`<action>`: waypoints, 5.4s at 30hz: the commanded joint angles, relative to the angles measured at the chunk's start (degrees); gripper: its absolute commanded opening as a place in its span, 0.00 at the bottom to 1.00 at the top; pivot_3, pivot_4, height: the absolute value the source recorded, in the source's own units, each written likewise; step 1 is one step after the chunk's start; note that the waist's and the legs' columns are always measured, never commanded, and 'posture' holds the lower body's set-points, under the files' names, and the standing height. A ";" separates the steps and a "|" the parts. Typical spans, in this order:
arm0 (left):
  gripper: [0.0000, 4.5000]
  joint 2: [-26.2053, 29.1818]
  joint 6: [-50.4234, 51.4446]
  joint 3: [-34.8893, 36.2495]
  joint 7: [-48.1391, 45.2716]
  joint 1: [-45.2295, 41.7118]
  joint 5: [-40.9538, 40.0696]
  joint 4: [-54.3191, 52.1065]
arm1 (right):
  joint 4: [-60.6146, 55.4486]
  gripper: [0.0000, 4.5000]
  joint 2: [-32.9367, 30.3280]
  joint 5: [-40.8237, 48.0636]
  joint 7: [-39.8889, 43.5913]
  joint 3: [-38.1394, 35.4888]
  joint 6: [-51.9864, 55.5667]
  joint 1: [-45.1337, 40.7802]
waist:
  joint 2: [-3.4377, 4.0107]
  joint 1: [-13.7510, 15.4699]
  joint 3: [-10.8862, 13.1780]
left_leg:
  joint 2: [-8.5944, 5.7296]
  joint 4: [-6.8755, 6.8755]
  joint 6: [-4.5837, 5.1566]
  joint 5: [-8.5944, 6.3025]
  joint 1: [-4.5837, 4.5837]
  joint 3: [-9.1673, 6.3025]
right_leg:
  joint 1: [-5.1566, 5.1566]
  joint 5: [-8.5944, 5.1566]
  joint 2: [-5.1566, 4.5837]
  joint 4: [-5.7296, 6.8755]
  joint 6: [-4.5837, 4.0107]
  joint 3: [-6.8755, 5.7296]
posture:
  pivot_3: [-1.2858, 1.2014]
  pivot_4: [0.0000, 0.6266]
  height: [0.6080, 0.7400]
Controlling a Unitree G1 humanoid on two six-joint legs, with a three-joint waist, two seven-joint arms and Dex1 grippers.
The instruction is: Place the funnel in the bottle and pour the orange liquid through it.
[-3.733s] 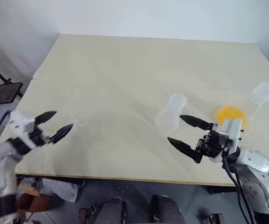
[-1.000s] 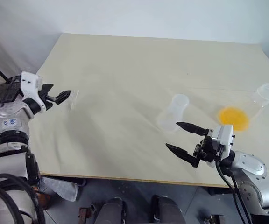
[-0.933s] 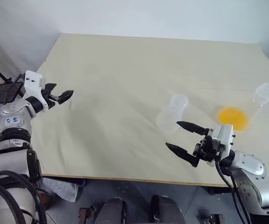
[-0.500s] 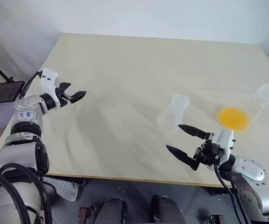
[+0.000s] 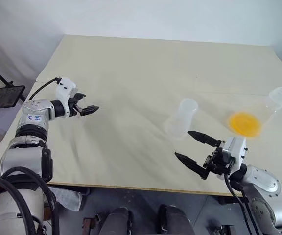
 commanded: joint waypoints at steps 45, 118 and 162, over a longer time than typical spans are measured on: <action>1.00 15.27 3.85 7.78 -31.73 36.72 -16.38 -45.72 | -2.32 1.00 0.41 0.40 0.98 0.60 -1.64 1.97 | 0.01 -0.98 0.00 | 0.06 0.02 0.01 0.00 0.03 -0.15 | 0.03 0.00 -0.08 0.04 -0.01 0.45 | 0.52 0.24 1.00; 0.64 6.99 18.39 19.26 5.81 53.94 -24.12 -60.52 | 2.28 1.00 0.19 -0.22 2.74 1.18 -1.59 -4.21 | 0.15 -0.69 0.03 | 0.21 -0.07 -0.17 -0.12 0.10 -0.12 | 0.03 -0.05 -0.05 -0.07 -0.10 0.59 | 0.52 0.24 1.00; 0.01 -19.38 47.70 -23.53 -24.75 -26.36 -17.41 -25.29 | -21.24 1.00 5.27 -0.69 -12.31 -14.32 -2.55 22.16 | 0.05 0.16 0.01 | 0.01 -0.01 0.02 0.06 -0.01 0.20 | 0.00 -0.08 0.14 -0.13 0.09 0.54 | 0.52 0.24 1.00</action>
